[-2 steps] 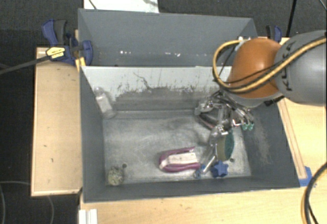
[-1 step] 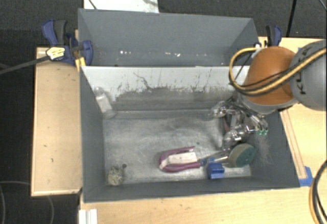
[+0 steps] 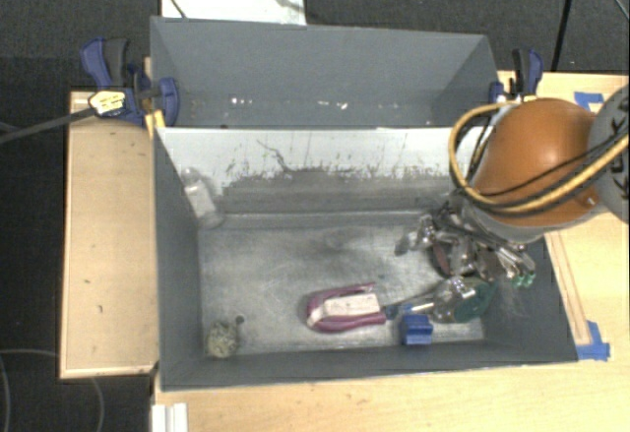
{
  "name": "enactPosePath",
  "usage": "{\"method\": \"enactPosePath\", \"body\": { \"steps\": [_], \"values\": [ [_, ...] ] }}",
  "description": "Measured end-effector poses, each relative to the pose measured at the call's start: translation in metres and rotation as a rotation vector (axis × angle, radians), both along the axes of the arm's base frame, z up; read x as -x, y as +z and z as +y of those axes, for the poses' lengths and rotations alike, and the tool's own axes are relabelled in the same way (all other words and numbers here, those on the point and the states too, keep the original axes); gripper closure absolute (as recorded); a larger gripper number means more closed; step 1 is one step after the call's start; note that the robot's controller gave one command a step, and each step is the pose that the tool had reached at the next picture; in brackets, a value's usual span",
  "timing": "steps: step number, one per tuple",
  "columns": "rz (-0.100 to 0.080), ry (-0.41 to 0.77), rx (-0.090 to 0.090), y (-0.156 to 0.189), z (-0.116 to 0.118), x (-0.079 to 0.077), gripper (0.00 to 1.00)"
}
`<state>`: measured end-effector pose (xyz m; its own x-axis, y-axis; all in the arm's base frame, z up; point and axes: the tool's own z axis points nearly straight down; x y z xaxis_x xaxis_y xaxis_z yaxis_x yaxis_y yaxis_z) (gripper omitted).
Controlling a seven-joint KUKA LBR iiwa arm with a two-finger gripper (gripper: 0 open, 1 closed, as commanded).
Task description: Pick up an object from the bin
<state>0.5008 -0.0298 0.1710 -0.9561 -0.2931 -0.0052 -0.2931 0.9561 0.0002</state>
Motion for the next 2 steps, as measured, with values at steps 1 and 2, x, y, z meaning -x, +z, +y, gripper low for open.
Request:
{"method": "enactPosePath", "body": {
  "steps": [1, 2],
  "values": [
    [0.007, 0.309, 0.0, -0.0908, 0.0642, -0.0005, 0.0],
    [0.002, 0.306, 0.001, -0.089, 0.0627, -0.0022, 1.0]
  ]
}}
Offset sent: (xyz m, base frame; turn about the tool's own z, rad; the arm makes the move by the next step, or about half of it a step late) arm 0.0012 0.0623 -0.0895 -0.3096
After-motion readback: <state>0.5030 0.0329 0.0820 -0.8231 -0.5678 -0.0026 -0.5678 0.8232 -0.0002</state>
